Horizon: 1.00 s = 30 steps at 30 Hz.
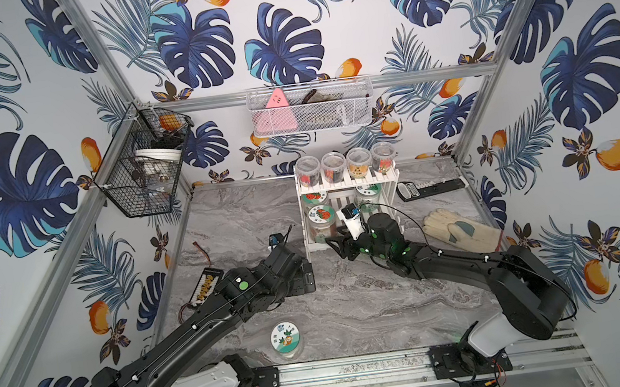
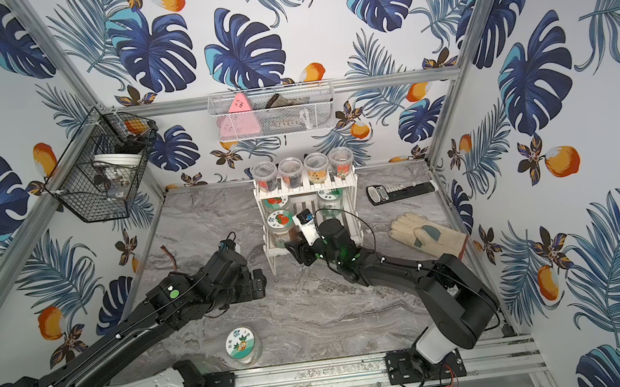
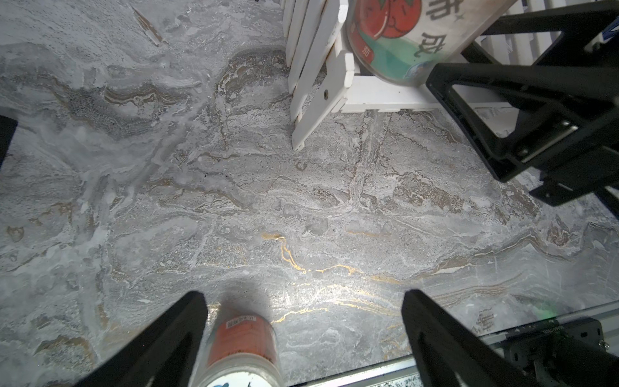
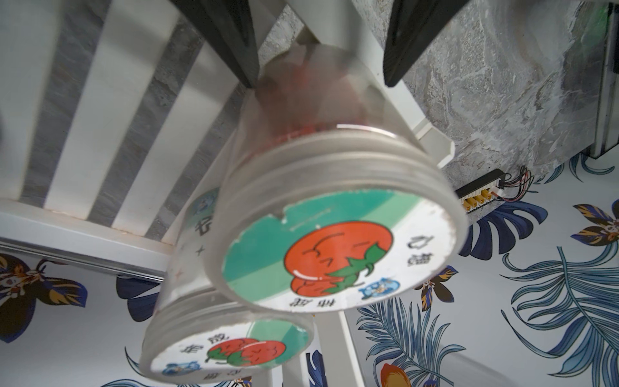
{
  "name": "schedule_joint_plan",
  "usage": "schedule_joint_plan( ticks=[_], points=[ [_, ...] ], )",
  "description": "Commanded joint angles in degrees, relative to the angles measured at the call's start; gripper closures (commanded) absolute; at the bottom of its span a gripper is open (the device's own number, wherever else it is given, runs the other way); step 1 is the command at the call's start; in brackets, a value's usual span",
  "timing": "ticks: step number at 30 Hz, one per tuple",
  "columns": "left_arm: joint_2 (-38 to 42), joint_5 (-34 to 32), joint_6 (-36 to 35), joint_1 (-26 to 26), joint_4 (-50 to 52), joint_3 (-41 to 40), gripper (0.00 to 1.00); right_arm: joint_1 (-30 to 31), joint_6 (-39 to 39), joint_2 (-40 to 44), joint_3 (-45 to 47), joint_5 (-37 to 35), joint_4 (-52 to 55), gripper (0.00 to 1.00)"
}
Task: Place the seed container on the shelf
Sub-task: Place the seed jar on the shelf.
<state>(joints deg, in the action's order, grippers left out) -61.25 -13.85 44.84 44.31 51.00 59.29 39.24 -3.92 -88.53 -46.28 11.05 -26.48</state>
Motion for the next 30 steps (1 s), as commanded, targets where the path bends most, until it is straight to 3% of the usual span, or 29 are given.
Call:
schedule_joint_plan(
  ticks=[1,6,30],
  points=[
    [0.08,0.15,-0.84,-0.12,-0.63,-0.33,0.01,-0.13,0.96,-0.32,-0.29,2.01,-3.42,0.37],
    [-0.01,0.16,-0.93,-0.17,-0.53,-0.37,0.01,-0.31,1.63,-1.47,-1.29,-4.43,-1.63,0.38],
    [-0.36,0.63,-0.56,-0.19,-0.89,-0.88,0.01,-0.92,0.57,-2.76,-2.1,3.35,-2.63,0.38]
  ],
)
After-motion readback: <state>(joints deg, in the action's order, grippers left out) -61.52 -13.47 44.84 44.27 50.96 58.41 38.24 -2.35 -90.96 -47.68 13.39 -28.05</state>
